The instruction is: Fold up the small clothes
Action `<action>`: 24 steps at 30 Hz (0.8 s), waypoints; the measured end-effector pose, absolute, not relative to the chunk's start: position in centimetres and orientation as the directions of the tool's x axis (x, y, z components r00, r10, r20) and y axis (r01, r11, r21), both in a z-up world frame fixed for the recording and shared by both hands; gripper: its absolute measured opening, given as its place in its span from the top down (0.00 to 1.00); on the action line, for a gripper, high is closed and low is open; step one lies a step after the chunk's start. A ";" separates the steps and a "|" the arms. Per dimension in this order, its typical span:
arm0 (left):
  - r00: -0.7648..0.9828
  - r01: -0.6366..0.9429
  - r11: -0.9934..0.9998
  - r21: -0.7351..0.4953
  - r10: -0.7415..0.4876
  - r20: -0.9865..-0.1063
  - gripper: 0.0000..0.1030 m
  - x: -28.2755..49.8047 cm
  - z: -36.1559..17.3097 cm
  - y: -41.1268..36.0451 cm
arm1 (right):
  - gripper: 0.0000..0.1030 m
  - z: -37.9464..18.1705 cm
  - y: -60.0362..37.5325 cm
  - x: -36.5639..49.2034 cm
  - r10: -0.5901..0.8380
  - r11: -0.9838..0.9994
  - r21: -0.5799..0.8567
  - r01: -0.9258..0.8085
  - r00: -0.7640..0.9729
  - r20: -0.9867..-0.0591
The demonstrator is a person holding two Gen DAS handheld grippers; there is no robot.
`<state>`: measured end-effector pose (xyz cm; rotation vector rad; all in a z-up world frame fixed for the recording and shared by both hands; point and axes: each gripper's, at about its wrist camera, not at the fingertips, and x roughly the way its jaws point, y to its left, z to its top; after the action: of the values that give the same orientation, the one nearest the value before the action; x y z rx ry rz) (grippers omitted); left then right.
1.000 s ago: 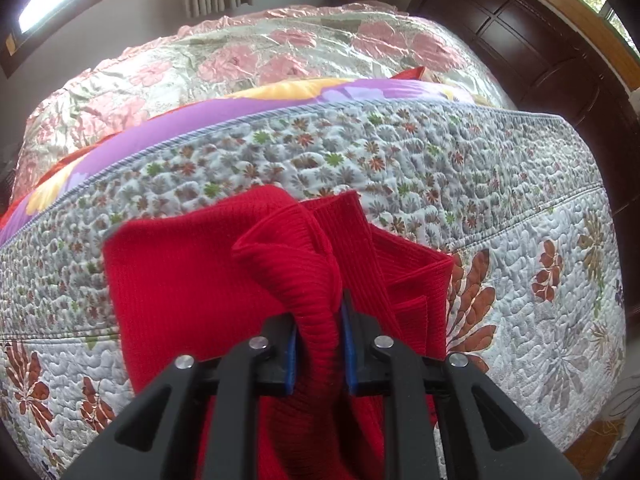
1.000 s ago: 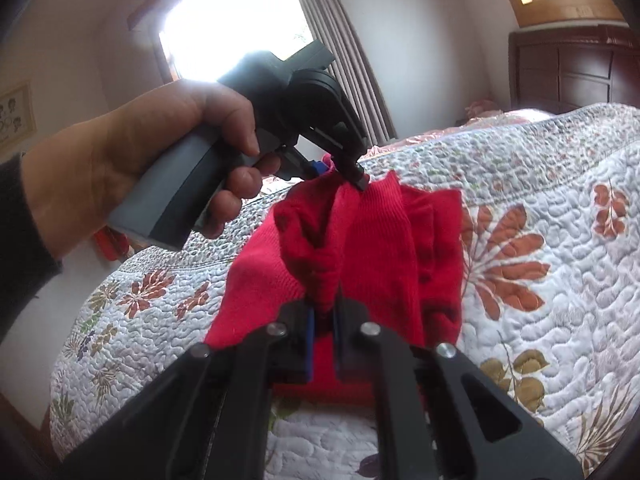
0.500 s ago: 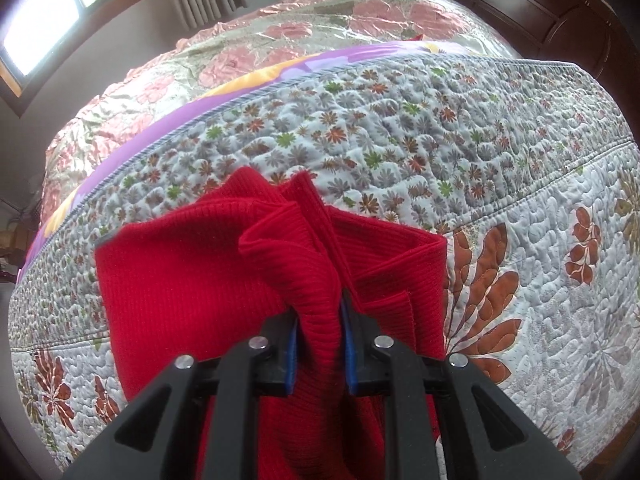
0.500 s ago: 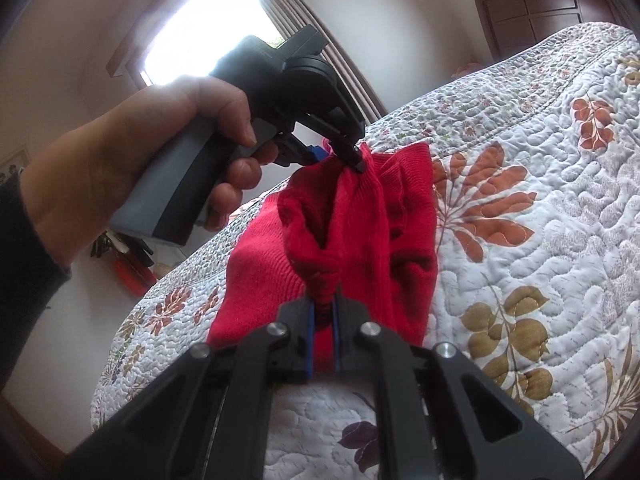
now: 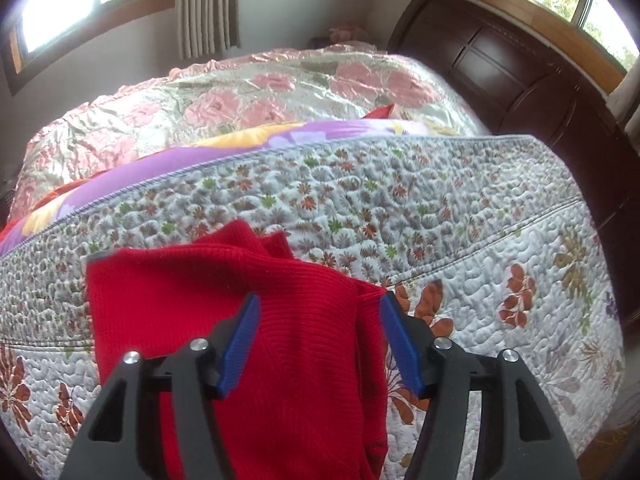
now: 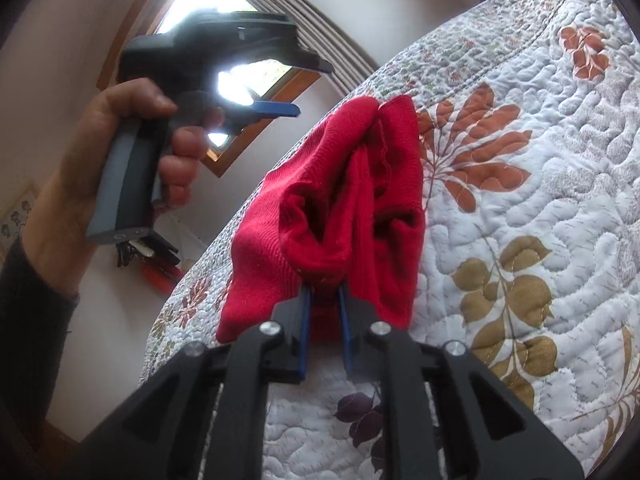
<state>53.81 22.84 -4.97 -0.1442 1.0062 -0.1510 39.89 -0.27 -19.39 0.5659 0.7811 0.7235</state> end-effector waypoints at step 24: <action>0.499 0.352 0.757 -0.550 -0.649 -0.574 0.28 39.0 -11.1 33.0 | 0.94 -15.7 3.2 57.5 0.781 0.621 0.707 -0.338 0.346 -0.521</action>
<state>38.95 33.01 -11.14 -0.3882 0.8514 -0.6240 57.47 3.18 -15.71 0.5360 0.9640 0.7723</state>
